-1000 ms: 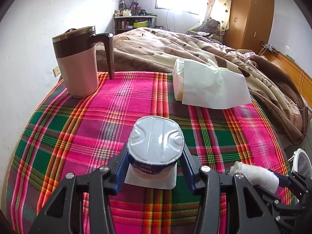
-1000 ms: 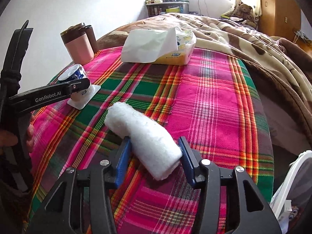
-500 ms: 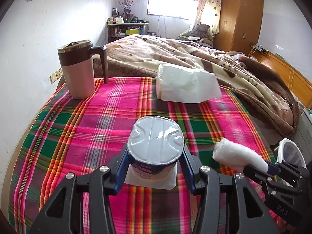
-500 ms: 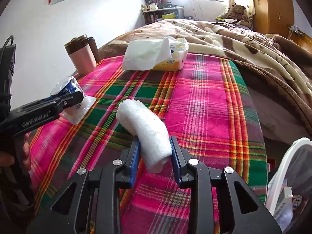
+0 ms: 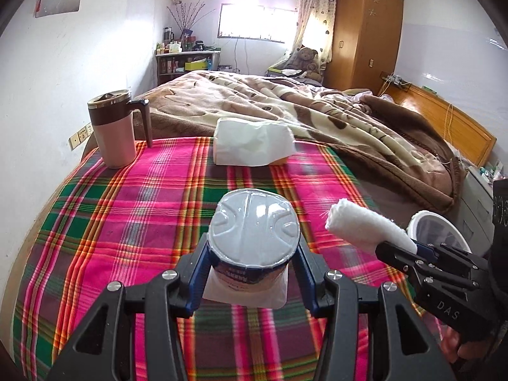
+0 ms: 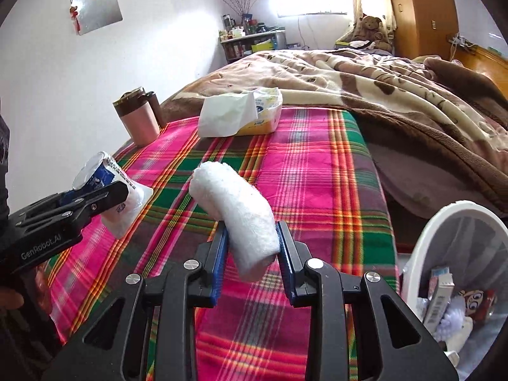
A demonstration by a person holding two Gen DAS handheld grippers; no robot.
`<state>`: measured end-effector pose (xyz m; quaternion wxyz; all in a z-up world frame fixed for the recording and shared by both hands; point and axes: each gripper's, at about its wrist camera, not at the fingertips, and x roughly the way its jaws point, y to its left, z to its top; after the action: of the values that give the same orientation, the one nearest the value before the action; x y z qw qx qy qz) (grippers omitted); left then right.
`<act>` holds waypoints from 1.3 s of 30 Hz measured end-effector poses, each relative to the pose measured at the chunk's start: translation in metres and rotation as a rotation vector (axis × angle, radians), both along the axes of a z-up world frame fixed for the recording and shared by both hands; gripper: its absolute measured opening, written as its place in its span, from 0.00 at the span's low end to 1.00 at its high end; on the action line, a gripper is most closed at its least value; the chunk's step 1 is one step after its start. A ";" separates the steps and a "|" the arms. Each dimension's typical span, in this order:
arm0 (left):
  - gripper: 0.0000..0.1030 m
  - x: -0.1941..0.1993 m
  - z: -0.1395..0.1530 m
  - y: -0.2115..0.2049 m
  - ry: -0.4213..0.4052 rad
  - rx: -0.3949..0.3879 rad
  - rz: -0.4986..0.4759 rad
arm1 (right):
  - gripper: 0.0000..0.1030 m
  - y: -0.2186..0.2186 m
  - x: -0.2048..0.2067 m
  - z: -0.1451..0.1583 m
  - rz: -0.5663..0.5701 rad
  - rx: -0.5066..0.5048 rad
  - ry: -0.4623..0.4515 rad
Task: Collect trash
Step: 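Carry the yogurt cup and white foam sleeve over the wastebasket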
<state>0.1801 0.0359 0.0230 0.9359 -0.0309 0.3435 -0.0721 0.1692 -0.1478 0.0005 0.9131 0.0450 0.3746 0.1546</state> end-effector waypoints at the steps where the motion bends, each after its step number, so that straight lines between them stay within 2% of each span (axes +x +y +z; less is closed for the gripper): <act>1: 0.50 -0.004 0.001 -0.003 -0.001 0.000 -0.008 | 0.30 -0.003 -0.003 0.002 -0.003 0.004 -0.005; 15: 0.50 -0.044 0.017 -0.059 -0.053 -0.012 -0.125 | 0.30 -0.053 -0.043 0.022 -0.122 0.027 -0.066; 29: 0.50 -0.067 0.027 -0.136 -0.084 -0.020 -0.289 | 0.30 -0.111 -0.075 0.028 -0.290 0.026 -0.100; 39: 0.50 -0.071 0.025 -0.189 -0.073 -0.017 -0.380 | 0.30 -0.154 -0.092 0.026 -0.416 0.030 -0.098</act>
<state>0.1092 -0.1527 0.0483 0.9169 0.0294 0.3084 -0.2516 0.0773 -0.3020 0.0262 0.9416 0.1275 0.3102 -0.0296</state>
